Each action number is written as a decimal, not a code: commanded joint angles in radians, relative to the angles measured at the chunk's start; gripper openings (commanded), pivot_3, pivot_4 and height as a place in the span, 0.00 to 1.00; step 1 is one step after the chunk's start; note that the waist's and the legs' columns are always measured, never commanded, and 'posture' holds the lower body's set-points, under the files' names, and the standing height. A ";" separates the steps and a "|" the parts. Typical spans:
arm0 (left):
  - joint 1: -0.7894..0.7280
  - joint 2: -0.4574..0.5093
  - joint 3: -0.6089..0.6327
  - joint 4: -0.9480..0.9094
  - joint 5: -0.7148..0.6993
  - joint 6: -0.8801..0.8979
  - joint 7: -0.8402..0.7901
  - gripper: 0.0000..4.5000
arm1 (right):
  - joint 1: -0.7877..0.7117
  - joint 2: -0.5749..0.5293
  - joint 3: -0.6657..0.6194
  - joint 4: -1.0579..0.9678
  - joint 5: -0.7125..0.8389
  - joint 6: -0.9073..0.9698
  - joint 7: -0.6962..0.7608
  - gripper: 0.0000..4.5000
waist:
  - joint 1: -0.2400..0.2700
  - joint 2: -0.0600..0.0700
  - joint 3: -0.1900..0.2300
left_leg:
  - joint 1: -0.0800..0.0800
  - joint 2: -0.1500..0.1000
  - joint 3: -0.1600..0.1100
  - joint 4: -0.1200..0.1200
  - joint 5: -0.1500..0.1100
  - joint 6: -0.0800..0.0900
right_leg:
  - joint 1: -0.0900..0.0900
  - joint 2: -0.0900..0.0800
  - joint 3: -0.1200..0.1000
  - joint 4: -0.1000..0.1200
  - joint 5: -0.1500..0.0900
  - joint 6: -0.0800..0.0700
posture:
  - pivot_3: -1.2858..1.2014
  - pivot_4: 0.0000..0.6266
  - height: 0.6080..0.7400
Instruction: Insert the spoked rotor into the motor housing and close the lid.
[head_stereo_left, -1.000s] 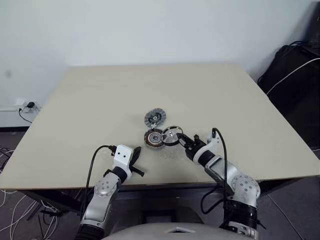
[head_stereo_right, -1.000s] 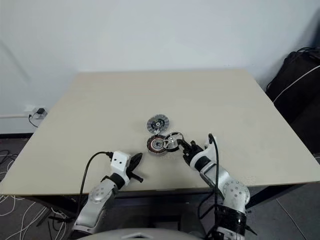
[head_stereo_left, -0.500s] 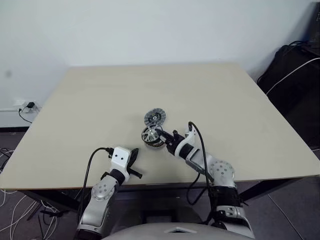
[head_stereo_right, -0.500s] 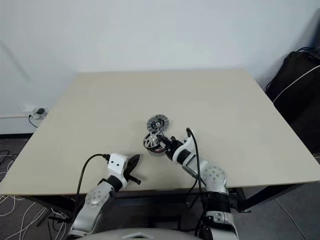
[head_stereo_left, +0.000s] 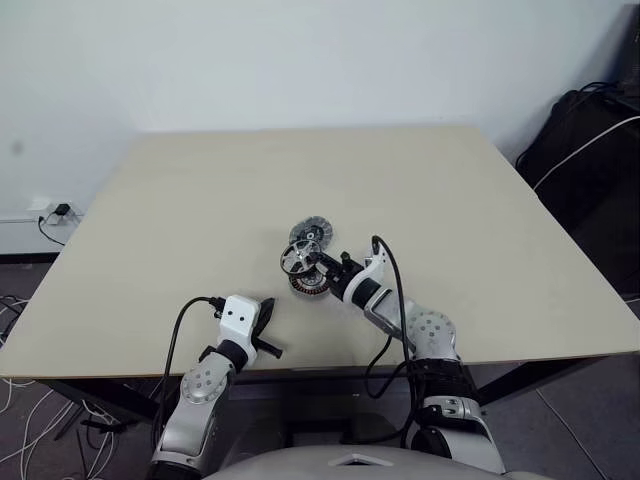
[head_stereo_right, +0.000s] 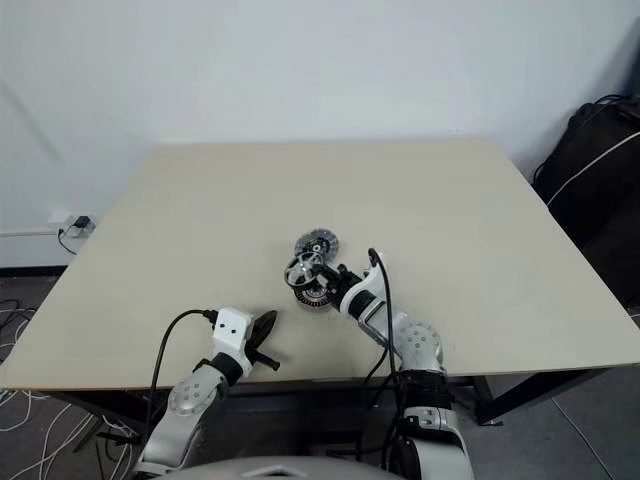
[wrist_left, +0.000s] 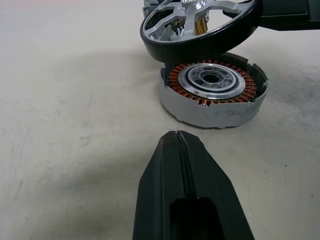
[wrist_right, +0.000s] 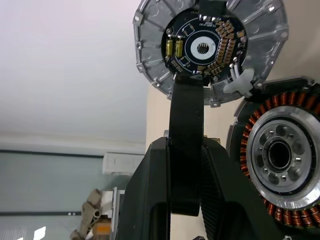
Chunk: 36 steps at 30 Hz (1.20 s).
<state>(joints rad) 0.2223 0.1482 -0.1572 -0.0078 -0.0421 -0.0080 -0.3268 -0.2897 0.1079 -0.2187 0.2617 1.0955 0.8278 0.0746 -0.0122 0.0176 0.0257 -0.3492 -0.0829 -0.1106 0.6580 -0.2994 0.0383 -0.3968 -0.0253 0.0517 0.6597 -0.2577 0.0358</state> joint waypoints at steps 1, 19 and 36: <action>-0.015 0.001 0.011 -0.033 -0.007 -0.017 0.002 0.00 | -0.013 0.041 -0.018 -0.003 -0.007 -0.017 0.019 0.09 | 0.000 0.000 0.000 | 0.000 0.000 0.000 0.000 0.000 0.000 | 0.000 0.000 0.000 0.000 0.000 0.000 | 0.52 0.00 1.00; -0.022 -0.002 0.012 -0.011 -0.011 -0.025 -0.004 0.00 | 0.023 0.053 -0.031 0.021 -0.049 0.014 0.020 0.09 | 0.000 0.000 -0.001 | 0.000 0.000 0.000 0.000 0.000 0.000 | 0.000 0.000 0.000 0.000 0.000 0.000 | 0.52 0.00 1.00; -0.031 -0.012 0.016 0.004 -0.011 -0.030 -0.003 0.00 | 0.016 0.049 -0.059 0.042 -0.081 0.014 0.009 0.53 | 0.000 0.001 -0.002 | 0.001 0.000 0.000 0.000 0.000 0.000 | 0.001 0.000 0.000 0.001 0.000 0.000 | 0.52 0.00 1.00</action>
<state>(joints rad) 0.2094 0.1398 -0.1478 0.0032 -0.0428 -0.0136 -0.3286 -0.2796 0.1102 -0.2755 0.3281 1.0152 0.8407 0.0896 -0.0123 0.0187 0.0237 -0.3478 -0.0831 -0.1105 0.6582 -0.2993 0.0381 -0.3959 -0.0253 0.0519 0.6605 -0.2576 0.0357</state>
